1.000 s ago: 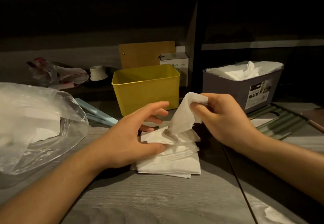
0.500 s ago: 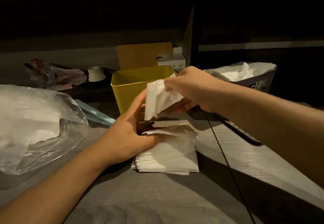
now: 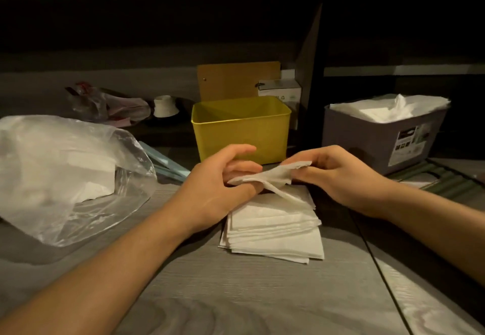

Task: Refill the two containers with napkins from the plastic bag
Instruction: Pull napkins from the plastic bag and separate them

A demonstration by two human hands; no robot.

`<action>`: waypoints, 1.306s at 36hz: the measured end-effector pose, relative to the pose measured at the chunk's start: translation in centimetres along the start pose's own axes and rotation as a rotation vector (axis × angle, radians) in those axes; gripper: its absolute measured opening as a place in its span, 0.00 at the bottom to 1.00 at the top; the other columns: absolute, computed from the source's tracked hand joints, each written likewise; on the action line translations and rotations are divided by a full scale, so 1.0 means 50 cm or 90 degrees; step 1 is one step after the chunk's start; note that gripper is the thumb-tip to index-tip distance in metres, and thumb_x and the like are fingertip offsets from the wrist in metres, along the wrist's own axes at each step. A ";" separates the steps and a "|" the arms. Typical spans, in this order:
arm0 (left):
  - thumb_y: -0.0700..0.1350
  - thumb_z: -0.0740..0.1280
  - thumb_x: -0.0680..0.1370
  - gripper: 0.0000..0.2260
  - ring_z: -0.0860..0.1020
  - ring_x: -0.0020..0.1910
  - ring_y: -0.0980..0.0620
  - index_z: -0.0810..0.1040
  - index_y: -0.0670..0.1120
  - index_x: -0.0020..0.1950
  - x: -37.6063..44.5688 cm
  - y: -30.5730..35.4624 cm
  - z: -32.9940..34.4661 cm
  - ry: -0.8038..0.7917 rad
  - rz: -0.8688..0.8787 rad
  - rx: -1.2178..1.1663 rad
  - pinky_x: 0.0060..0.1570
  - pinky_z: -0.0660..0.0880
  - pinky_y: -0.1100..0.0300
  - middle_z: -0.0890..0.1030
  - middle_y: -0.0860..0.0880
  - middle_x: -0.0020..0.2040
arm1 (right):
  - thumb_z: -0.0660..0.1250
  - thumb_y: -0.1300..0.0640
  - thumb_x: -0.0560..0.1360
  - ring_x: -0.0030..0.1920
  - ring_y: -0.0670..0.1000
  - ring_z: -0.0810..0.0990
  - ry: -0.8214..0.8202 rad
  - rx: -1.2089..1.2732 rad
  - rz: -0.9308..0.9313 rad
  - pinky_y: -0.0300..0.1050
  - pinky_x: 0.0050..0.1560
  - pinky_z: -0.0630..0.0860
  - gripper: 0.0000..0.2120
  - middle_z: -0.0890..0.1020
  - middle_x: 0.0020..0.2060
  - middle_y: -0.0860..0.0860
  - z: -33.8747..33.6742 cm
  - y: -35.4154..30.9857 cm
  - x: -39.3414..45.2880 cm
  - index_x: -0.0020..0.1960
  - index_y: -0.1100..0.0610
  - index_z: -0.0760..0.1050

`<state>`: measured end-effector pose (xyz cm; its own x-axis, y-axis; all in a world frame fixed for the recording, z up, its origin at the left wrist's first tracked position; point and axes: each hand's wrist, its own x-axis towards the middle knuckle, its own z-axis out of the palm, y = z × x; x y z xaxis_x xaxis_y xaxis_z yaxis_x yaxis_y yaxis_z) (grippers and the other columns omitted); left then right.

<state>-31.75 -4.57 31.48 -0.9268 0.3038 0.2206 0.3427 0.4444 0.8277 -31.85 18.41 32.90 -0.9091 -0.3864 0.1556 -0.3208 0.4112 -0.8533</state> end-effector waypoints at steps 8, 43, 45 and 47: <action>0.40 0.76 0.74 0.24 0.78 0.62 0.65 0.76 0.58 0.65 0.001 -0.001 0.002 -0.044 0.048 0.073 0.63 0.73 0.68 0.82 0.62 0.60 | 0.59 0.67 0.81 0.65 0.32 0.73 -0.060 -0.175 -0.016 0.35 0.70 0.68 0.20 0.79 0.63 0.35 -0.006 0.018 0.004 0.62 0.49 0.83; 0.38 0.69 0.79 0.24 0.82 0.52 0.54 0.72 0.61 0.69 0.026 -0.017 0.001 0.099 0.011 0.003 0.48 0.83 0.55 0.81 0.54 0.57 | 0.67 0.50 0.78 0.63 0.45 0.71 0.179 -0.288 -0.288 0.38 0.61 0.72 0.18 0.71 0.61 0.46 0.006 0.009 0.005 0.67 0.51 0.74; 0.37 0.69 0.79 0.23 0.82 0.51 0.54 0.73 0.61 0.68 0.023 -0.021 -0.005 0.105 0.008 0.003 0.46 0.82 0.58 0.82 0.54 0.55 | 0.69 0.49 0.78 0.61 0.49 0.75 0.089 -0.295 -0.371 0.43 0.58 0.74 0.15 0.76 0.57 0.47 -0.011 0.014 -0.013 0.60 0.55 0.78; 0.38 0.69 0.80 0.23 0.82 0.53 0.54 0.74 0.61 0.68 0.019 -0.023 -0.009 0.093 0.005 -0.012 0.49 0.83 0.55 0.81 0.55 0.57 | 0.71 0.48 0.77 0.61 0.48 0.76 -0.027 -0.320 -0.369 0.45 0.59 0.75 0.16 0.78 0.57 0.46 -0.015 0.020 -0.026 0.61 0.54 0.80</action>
<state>-33.11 -5.18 30.99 -0.9372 0.1799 0.2987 0.3480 0.4269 0.8347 -31.21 19.95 32.21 -0.5508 -0.6817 0.4816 -0.8346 0.4547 -0.3110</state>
